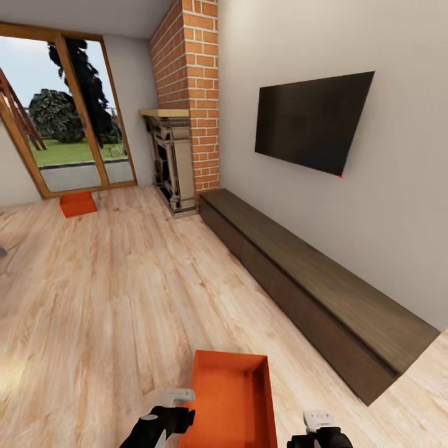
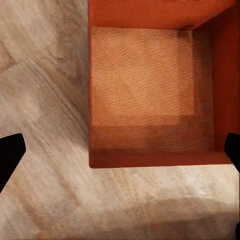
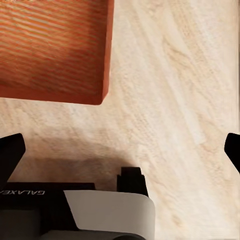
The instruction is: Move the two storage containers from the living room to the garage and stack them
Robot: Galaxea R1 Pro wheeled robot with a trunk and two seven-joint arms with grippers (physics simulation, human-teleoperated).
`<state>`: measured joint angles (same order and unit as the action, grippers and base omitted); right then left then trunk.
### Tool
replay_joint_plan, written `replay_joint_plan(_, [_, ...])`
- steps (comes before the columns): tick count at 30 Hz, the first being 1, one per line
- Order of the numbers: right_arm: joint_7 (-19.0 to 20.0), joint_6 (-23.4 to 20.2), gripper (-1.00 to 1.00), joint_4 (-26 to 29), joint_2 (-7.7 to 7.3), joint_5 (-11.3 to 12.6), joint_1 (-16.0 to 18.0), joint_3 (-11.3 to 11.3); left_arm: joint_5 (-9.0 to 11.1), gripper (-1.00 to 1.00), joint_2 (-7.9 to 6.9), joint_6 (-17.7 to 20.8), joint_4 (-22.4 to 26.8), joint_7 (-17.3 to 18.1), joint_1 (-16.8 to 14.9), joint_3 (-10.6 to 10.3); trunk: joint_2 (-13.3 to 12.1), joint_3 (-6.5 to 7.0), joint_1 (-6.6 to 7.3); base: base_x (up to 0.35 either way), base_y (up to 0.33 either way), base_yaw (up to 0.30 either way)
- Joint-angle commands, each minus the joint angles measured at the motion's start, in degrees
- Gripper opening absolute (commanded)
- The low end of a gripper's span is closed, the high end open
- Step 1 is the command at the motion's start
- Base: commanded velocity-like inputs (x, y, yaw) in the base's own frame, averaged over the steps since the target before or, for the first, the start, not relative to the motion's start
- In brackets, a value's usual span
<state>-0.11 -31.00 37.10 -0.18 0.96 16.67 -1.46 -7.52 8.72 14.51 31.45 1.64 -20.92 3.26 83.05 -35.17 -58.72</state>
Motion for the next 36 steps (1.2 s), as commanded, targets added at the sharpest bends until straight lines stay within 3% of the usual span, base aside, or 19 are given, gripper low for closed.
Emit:
replay_joint_plan(1, [0.0, -0.3, 1.0, 0.1, -0.02, 0.1, 0.0, -0.1, -0.6, 1.0, 0.07, 0.3, 0.1, 0.2, 0.0, 0.3, 0.0, -0.05, 0.0, 0.045, -0.007, -0.2])
replay_joint_plan(18, [0.0, -0.3, 1.0, 0.0, -0.12, 0.0, 0.0, -0.1, -0.6, 1.0, -0.12, 0.3, 0.1, 1.9, 0.0, 0.3, 0.0, -0.05, 0.0, 0.008, 0.019, -0.152])
replay_joint_plan(36, [0.0, -0.2, 1.0, 0.0, 0.0, 0.0, 0.0, -0.1, -0.6, 1.0, -0.14, -0.6, 0.1, 2.0, 0.0, 0.3, 0.0, -0.05, 0.0, 0.078, 0.04, -0.015])
